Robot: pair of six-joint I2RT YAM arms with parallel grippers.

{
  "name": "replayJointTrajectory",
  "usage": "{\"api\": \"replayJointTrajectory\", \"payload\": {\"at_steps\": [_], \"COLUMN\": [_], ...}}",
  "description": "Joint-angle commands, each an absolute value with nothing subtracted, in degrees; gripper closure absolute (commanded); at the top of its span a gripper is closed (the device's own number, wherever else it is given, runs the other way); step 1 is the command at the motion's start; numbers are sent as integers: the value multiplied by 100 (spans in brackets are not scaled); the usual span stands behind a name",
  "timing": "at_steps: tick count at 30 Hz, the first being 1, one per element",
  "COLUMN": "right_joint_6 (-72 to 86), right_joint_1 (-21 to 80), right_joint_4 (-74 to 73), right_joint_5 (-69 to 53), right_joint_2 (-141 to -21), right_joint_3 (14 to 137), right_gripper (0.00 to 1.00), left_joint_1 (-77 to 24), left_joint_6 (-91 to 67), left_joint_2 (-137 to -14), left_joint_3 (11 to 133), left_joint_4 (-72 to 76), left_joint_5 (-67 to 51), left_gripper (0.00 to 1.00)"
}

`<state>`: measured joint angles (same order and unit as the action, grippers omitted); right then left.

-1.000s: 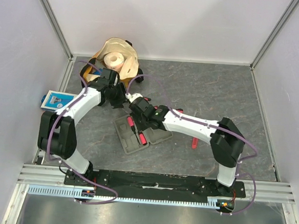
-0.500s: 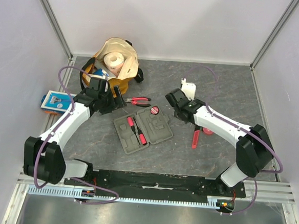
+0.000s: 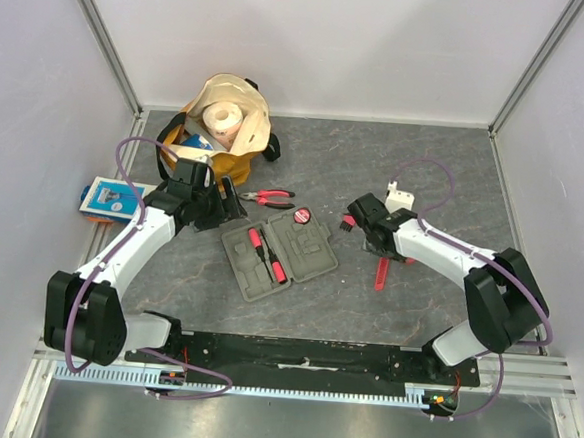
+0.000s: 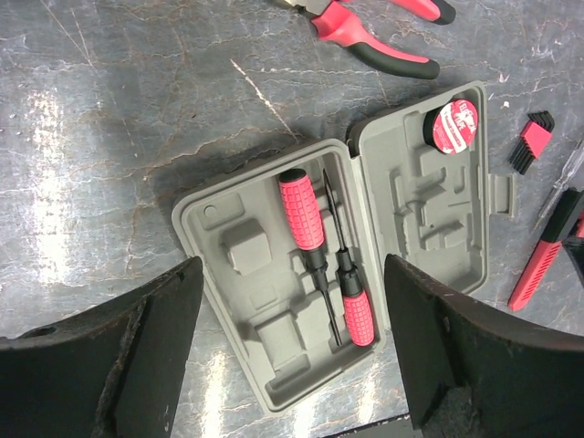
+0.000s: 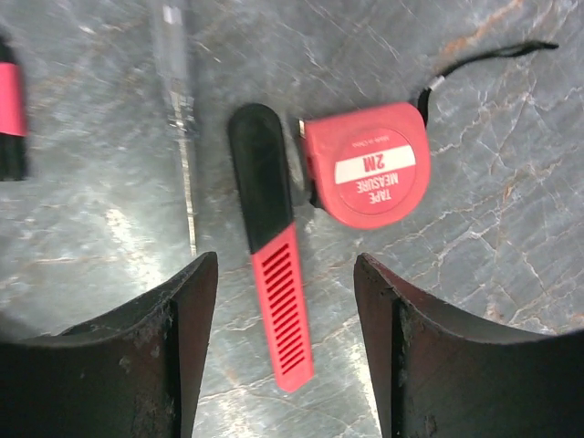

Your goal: Pack the tool kit

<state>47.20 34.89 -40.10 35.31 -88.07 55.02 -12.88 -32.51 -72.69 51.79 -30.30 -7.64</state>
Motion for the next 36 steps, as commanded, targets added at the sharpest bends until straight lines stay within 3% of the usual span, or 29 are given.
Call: {"api": "replayJointTrajectory", "payload": {"at_steps": [1,9,14,21,30,36], "right_joint_6": [4686,4043,3981,3973,3850,3481], "right_joint_1": [3261,3076,2980,2944,2927,2918], "right_joint_4": [-3894,-3173,-3050,-2971,-2909,-3128], "right_joint_5": [3262,2330,1969,1653,1626,1486], "right_joint_2": [-8754,-8736,-8929,-8921,-8851,-8131], "right_joint_3": [5230,4887,4764,4518,4544,5333], "right_gripper": [32,37,44,47,88,95], "left_joint_1": [-1283,-1283,-1283,-1292,-1292,-1283], "left_joint_6": [-3059,-3032,-3032,-3023,-3067,-2997], "left_joint_2": [-7163,-7032,-6768,-6645,-6618,-6601], "left_joint_3": [5388,5414,5309,5475,5590,5765], "left_joint_4": [-2795,-2681,-2549,-2566,-2364,-2172], "left_joint_5": [-905,-976,-818,-791,-1283,-2072], "left_gripper": [15,14,3,1,4,6]}}
